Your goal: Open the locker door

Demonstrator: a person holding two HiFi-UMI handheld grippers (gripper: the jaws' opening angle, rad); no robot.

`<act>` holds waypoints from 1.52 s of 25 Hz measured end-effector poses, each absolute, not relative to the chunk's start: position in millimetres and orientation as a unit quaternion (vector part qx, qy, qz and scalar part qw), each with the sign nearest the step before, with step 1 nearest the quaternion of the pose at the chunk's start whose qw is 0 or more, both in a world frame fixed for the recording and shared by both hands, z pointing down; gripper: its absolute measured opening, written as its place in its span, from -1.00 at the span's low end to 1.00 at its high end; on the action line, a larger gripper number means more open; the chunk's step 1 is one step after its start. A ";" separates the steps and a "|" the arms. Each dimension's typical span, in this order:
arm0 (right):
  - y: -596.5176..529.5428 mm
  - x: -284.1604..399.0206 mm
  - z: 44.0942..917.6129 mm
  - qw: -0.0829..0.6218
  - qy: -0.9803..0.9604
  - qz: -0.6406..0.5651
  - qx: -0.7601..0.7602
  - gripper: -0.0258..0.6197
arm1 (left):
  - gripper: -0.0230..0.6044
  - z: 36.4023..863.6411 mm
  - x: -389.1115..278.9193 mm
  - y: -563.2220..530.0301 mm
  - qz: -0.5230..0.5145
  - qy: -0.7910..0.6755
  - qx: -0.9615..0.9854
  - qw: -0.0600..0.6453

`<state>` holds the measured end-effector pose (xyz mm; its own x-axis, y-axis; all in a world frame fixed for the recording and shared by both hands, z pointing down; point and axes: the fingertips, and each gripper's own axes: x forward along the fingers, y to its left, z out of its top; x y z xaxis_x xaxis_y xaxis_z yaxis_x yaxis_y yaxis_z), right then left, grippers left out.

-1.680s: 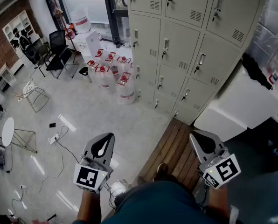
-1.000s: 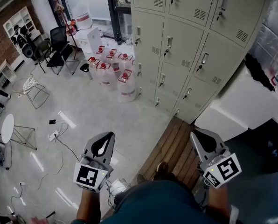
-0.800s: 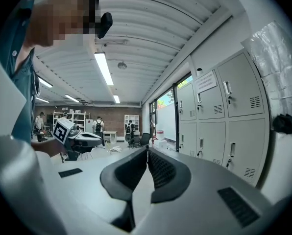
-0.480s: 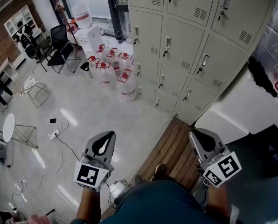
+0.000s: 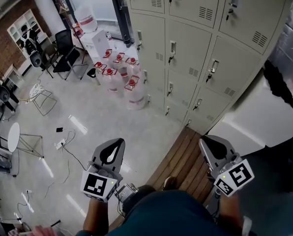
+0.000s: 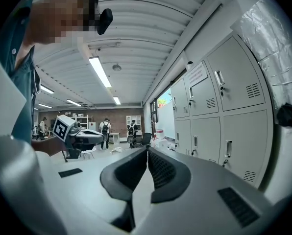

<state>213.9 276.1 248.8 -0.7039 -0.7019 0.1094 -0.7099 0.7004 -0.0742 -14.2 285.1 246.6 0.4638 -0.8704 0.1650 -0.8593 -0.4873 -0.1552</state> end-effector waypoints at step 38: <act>153.0 199.8 245.2 0.057 -0.879 0.061 0.470 -0.81 | -0.87 246.7 -25.4 113.9 -0.089 0.423 -0.901 0.024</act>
